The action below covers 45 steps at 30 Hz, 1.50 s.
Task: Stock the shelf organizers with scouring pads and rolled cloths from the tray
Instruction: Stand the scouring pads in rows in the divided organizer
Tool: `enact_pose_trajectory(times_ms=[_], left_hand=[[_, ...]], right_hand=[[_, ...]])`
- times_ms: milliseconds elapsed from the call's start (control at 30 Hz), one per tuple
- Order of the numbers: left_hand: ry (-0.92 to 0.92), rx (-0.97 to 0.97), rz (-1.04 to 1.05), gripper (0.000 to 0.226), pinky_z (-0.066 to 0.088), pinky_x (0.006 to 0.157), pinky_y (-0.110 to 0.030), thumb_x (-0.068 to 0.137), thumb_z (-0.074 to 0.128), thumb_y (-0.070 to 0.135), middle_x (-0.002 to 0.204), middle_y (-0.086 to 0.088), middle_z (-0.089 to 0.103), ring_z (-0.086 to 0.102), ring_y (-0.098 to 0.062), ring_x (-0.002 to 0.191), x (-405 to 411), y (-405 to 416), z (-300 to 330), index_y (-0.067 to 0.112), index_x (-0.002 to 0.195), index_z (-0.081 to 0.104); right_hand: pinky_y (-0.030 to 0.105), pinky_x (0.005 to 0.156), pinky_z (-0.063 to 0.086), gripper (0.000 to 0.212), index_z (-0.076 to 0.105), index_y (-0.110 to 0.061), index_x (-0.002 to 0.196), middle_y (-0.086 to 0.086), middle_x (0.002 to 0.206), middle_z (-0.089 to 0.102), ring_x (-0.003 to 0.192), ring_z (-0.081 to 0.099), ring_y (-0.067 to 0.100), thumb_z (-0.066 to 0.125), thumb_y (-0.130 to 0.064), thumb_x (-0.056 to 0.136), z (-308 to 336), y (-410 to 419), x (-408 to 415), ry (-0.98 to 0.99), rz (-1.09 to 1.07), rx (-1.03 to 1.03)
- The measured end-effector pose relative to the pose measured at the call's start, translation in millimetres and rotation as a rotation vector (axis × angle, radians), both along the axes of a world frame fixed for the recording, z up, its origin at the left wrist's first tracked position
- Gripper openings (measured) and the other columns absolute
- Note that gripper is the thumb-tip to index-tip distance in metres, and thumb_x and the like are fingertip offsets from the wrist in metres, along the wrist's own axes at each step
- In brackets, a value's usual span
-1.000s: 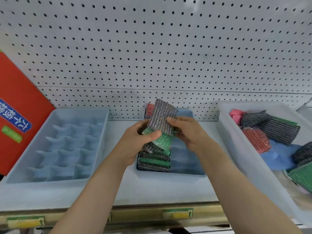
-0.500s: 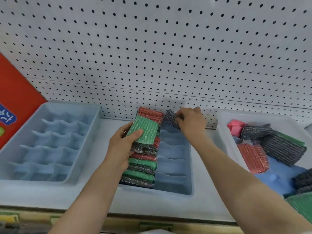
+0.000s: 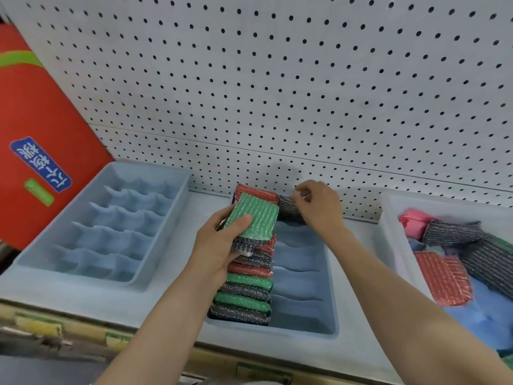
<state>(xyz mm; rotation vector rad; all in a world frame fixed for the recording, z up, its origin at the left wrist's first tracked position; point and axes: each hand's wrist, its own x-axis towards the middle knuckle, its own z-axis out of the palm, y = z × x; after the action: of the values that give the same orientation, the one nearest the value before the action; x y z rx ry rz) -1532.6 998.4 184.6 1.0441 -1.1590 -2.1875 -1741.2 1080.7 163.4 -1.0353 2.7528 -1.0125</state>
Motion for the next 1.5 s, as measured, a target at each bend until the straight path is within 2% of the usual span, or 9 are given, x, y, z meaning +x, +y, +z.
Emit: enact_pose_trajectory(times_ms=[133, 200, 333, 433, 533, 667, 867, 1367, 1500], left_hand=[[-0.007, -0.09, -0.088, 0.049, 0.059, 0.079, -0.038, 0.073, 0.083, 0.029, 0.105, -0.001, 0.076, 0.073, -0.021, 0.096, -17, 6, 10, 0.026, 0.118, 0.066], [-0.013, -0.126, -0.141, 0.055, 0.058, 0.086, -0.042, 0.063, 0.085, 0.037, 0.106, -0.001, 0.076, 0.072, -0.021, 0.098, -23, 8, 15, 0.03, 0.115, 0.067], [-0.002, -0.121, -0.236, 0.07, 0.054, 0.08, -0.035, 0.057, 0.088, 0.029, 0.115, 0.0, 0.072, 0.068, -0.02, 0.105, -32, 9, 15, 0.03, 0.123, 0.063], [0.016, -0.093, -0.211, 0.06, 0.053, 0.077, -0.03, 0.059, 0.084, 0.018, 0.112, -0.002, 0.073, 0.07, -0.019, 0.1, -35, 4, 14, 0.03, 0.115, 0.066], [0.032, -0.083, -0.166, 0.059, 0.056, 0.083, -0.037, 0.062, 0.084, 0.015, 0.111, -0.004, 0.074, 0.072, -0.021, 0.096, -36, -1, 13, 0.026, 0.118, 0.068], [0.052, -0.05, -0.04, 0.046, 0.059, 0.083, -0.041, 0.076, 0.079, 0.003, 0.115, -0.006, 0.071, 0.072, -0.022, 0.095, -35, -12, 5, 0.021, 0.117, 0.069], [0.007, -0.019, -0.018, 0.048, 0.059, 0.083, -0.038, 0.079, 0.077, 0.002, 0.116, -0.008, 0.071, 0.071, -0.024, 0.096, -30, -17, -9, 0.02, 0.122, 0.066], [0.004, -0.022, -0.047, 0.047, 0.059, 0.085, -0.043, 0.079, 0.078, 0.004, 0.114, -0.007, 0.071, 0.072, -0.027, 0.096, -25, -23, -15, 0.023, 0.12, 0.067], [-0.007, -0.033, -0.081, 0.047, 0.06, 0.083, -0.04, 0.077, 0.079, 0.006, 0.113, -0.007, 0.071, 0.072, -0.026, 0.097, -23, -23, -13, 0.024, 0.119, 0.068]], right_hand=[[0.039, 0.085, 0.059, 0.055, 0.073, -0.023, 0.103, 0.002, 0.096, 0.074, 0.094, 0.069, 0.018, 0.079, -0.064, 0.066, 38, 7, 27, -0.764, 0.172, -0.128], [0.041, 0.091, 0.057, 0.065, 0.071, -0.016, 0.111, 0.005, 0.102, 0.074, 0.1, 0.07, 0.024, 0.088, -0.051, 0.058, 44, 13, 27, -0.886, 0.21, -0.115], [0.045, 0.095, 0.055, 0.034, 0.068, -0.001, 0.104, 0.01, 0.097, 0.074, 0.091, 0.071, 0.023, 0.081, -0.016, 0.077, 47, 26, 16, -1.071, 0.095, -0.303], [0.041, 0.083, 0.06, 0.044, 0.061, -0.015, 0.122, 0.011, 0.11, 0.071, 0.096, 0.071, 0.025, 0.078, -0.011, 0.081, 48, 36, 12, -1.073, 0.127, -0.333], [0.036, 0.077, 0.059, 0.033, 0.067, -0.028, 0.111, 0.006, 0.106, 0.07, 0.09, 0.07, 0.022, 0.074, -0.011, 0.084, 54, 42, 8, -0.981, 0.221, -0.233], [0.034, 0.071, 0.052, 0.023, 0.062, -0.022, 0.085, 0.005, 0.087, 0.064, 0.078, 0.06, 0.02, 0.082, -0.012, 0.076, 48, 41, -10, -0.624, -0.045, -0.319], [0.025, 0.073, 0.04, 0.025, 0.069, -0.029, 0.108, -0.005, 0.106, 0.069, 0.091, 0.058, 0.013, 0.074, -0.028, 0.084, 19, 34, -20, -0.016, -0.078, 0.076], [0.034, 0.076, 0.044, 0.023, 0.075, -0.017, 0.097, 0.008, 0.102, 0.064, 0.103, 0.053, 0.032, 0.079, -0.01, 0.076, -27, 7, -5, 0.252, 0.088, 0.219], [0.032, 0.072, 0.044, 0.029, 0.072, -0.02, 0.112, 0.008, 0.114, 0.054, 0.111, 0.051, 0.028, 0.076, -0.019, 0.082, -27, 7, -10, 0.209, 0.121, 0.369]])
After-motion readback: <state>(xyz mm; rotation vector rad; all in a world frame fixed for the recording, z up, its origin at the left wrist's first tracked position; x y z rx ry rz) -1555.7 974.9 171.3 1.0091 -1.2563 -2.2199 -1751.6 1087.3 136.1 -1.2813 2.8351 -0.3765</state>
